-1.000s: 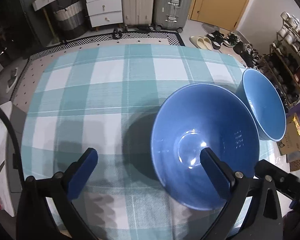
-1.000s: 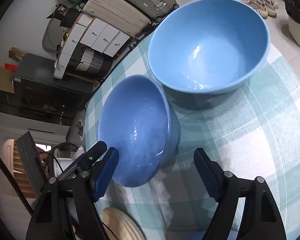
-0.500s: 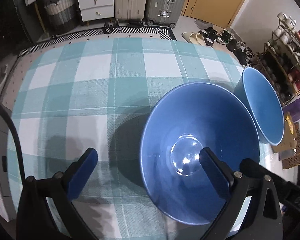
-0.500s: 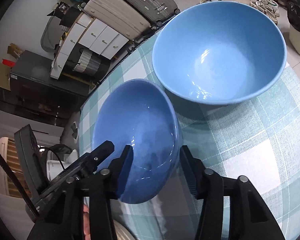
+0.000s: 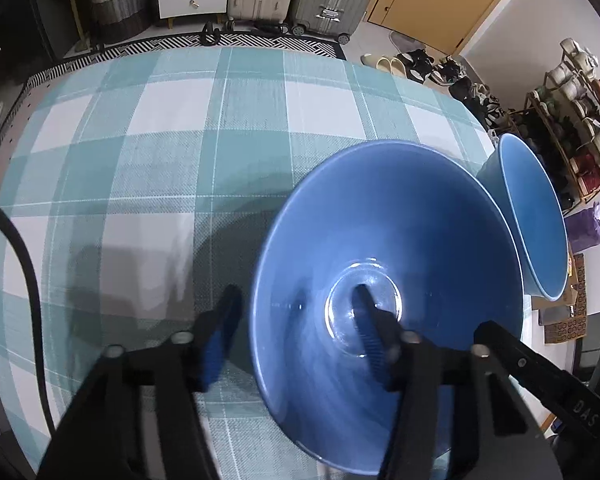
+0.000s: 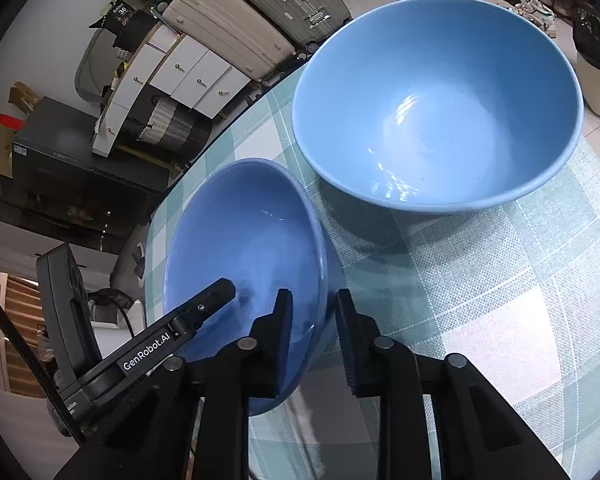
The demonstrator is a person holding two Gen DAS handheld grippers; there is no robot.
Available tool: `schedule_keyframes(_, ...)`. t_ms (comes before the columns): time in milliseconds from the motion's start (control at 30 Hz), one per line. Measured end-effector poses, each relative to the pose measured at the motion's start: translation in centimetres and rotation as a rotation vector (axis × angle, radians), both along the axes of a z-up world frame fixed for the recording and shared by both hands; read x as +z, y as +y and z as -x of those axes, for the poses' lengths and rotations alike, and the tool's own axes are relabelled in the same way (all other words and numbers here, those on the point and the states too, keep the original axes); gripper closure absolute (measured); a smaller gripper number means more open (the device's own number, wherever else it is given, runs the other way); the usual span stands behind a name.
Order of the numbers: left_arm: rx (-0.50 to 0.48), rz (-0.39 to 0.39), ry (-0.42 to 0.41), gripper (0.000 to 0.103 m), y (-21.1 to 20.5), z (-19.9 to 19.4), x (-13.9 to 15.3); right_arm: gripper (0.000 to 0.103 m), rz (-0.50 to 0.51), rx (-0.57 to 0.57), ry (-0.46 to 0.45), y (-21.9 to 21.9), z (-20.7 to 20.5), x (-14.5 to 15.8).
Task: Organize plates and bowls
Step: 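Close both grippers on the rim of the darker blue bowl, then lift the darker blue bowl with both grippers and carry it over the first bowl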
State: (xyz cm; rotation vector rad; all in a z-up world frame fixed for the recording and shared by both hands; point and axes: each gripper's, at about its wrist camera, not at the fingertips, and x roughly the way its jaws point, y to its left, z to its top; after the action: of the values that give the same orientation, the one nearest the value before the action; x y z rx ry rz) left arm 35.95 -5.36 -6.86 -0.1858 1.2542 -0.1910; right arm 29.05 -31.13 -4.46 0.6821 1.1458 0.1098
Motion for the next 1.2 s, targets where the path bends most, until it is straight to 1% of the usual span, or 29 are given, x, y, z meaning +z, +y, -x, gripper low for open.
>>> schedule_keyframes(33,-0.004,0.001,0.000,0.061,-0.1,0.1,0.0,0.087,0.010,-0.001,0.001,0.1,0.0,-0.1)
schedule_keyframes(67,-0.008,0.000,-0.001,0.064,-0.1,0.1,0.0,0.088,0.018,-0.002,0.002,0.1,-0.1,-0.1)
schedule_keyframes(133,-0.010,0.003,-0.012,0.073,-0.1,0.3,0.1,0.090,0.045,0.009,0.007,0.4,0.0,0.0)
schedule_keyframes(200,-0.006,0.013,-0.034,0.077,0.1,0.6,0.4,0.090,0.065,0.018,0.015,0.7,-0.1,0.0)
schedule_keyframes(267,-0.003,0.016,-0.056,0.081,0.3,1.0,0.8,0.090,0.057,0.014,0.022,0.7,0.0,0.0)
schedule_keyframes(333,-0.009,0.011,-0.061,0.085,0.4,1.3,1.0,0.091,0.056,0.016,0.024,0.6,0.1,0.0)
schedule_keyframes(500,0.001,0.009,-0.055,0.090,1.0,1.8,1.0,0.091,0.080,0.041,0.025,1.2,0.6,0.1)
schedule_keyframes(600,0.008,0.021,-0.051,0.091,1.5,2.1,1.2,0.091,0.088,0.052,0.017,1.7,0.9,0.4)
schedule_keyframes(733,0.015,0.031,-0.062,0.092,1.9,2.9,1.8,0.091,0.114,0.077,-0.035,2.1,1.7,1.5)
schedule_keyframes(800,0.016,0.033,-0.070,0.092,2.1,3.3,2.1,0.091,0.120,0.088,-0.047,2.4,2.1,2.0)
schedule_keyframes(967,0.026,0.045,-0.074,0.092,2.4,4.4,3.3,0.091,0.120,0.095,-0.063,2.4,3.2,3.5)
schedule_keyframes(1200,0.030,0.039,-0.099,0.092,2.0,7.3,6.2,0.091,0.120,0.102,-0.094,2.2,6.1,6.5)
